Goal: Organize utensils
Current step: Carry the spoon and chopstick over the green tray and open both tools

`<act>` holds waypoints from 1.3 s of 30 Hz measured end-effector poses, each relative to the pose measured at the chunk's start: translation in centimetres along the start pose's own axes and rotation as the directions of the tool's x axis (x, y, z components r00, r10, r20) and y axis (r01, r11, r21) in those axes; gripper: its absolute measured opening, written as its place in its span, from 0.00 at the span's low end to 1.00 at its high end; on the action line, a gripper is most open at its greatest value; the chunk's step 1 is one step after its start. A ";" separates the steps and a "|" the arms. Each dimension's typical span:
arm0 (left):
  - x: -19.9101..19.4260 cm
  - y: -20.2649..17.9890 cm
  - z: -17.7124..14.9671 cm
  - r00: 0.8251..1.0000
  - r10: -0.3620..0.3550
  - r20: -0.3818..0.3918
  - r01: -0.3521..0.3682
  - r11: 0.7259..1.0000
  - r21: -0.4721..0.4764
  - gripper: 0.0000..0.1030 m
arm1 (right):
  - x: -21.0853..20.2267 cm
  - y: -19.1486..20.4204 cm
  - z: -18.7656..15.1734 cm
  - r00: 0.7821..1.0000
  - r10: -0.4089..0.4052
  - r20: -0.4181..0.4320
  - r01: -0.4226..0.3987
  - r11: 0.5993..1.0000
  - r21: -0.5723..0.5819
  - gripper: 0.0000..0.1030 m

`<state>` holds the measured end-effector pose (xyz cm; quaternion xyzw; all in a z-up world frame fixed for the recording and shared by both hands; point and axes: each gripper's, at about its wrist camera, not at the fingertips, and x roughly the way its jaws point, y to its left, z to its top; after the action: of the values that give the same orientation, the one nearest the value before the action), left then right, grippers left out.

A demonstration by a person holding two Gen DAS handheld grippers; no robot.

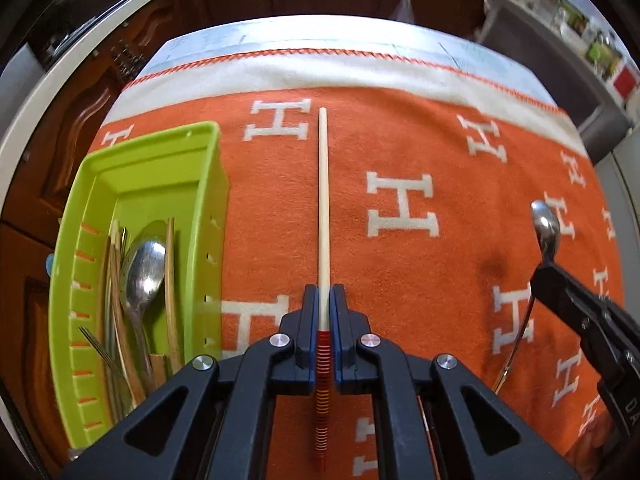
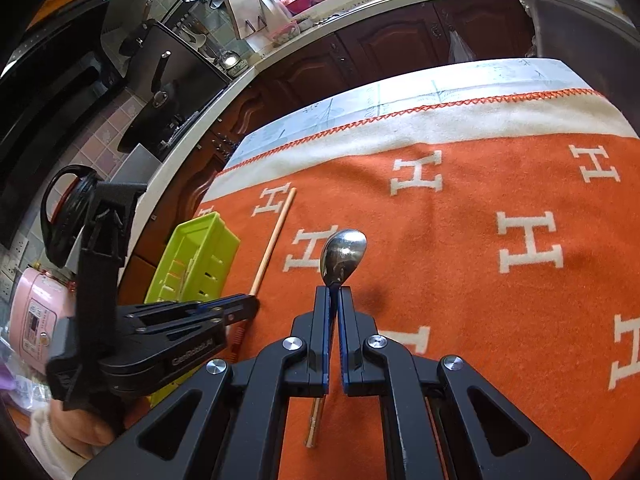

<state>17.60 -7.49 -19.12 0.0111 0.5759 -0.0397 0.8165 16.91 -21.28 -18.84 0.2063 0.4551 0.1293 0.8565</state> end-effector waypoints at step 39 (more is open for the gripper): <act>-11.1 15.9 -8.8 0.987 -0.001 0.160 0.025 0.989 -0.144 0.04 | -2.8 22.7 -4.0 0.968 0.148 -0.202 -0.221 0.883 -0.415 0.02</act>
<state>6.86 9.51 -12.08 -0.0555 0.5100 -0.0038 0.8584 11.28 -1.49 -8.08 0.0414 0.4623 0.3251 0.8240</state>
